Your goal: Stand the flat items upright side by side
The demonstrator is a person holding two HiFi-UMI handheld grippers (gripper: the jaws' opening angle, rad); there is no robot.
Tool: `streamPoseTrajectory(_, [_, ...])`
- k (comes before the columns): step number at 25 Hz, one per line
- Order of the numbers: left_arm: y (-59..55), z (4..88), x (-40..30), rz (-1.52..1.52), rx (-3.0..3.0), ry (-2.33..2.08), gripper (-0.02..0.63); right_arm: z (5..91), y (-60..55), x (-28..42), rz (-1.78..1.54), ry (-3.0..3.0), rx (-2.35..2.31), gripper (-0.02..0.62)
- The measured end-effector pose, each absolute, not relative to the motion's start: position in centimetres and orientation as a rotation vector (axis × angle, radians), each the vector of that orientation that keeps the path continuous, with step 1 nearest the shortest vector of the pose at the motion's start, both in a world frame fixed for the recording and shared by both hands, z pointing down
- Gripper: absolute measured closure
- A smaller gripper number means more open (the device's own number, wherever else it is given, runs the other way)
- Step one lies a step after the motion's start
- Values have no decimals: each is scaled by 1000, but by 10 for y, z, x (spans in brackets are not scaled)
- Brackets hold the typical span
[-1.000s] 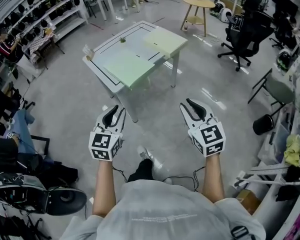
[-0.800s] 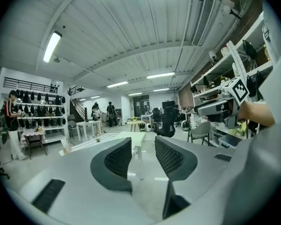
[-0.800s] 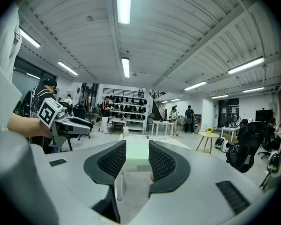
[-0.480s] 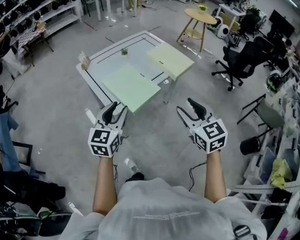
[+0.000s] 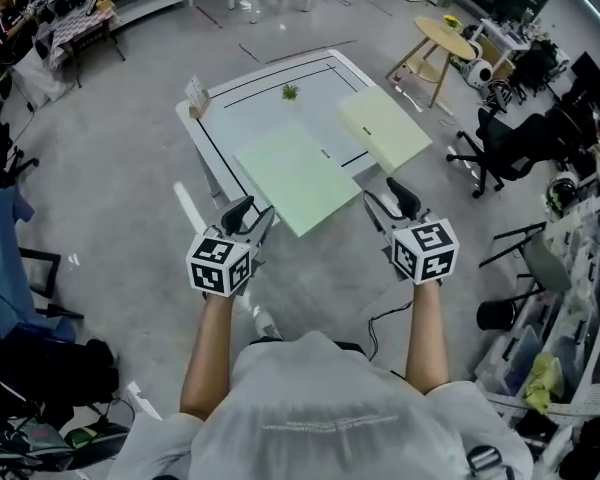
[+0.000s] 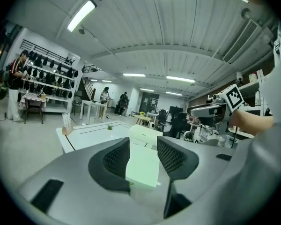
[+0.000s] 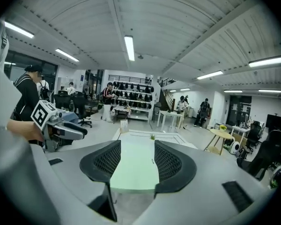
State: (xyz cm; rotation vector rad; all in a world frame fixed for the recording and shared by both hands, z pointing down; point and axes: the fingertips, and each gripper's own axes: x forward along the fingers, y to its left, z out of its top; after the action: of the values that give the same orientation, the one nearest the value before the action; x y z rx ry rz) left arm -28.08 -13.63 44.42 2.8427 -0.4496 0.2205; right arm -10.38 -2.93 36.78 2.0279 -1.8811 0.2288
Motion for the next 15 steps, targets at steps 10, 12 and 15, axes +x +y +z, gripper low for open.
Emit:
streamPoseTrajectory(10, [-149,505,-284,212,2509,-408,407,423,-99,-106,384,-1938,1828,341])
streamPoseTrajectory(12, [-150,516,-282,215,2463,-415,399,436,-109,-101,412,-1956,1780,339])
streamPoseTrajectory(15, [-151,533,-273,186,2372,-422,385,457,-123,-87,456,-1989,1723,337])
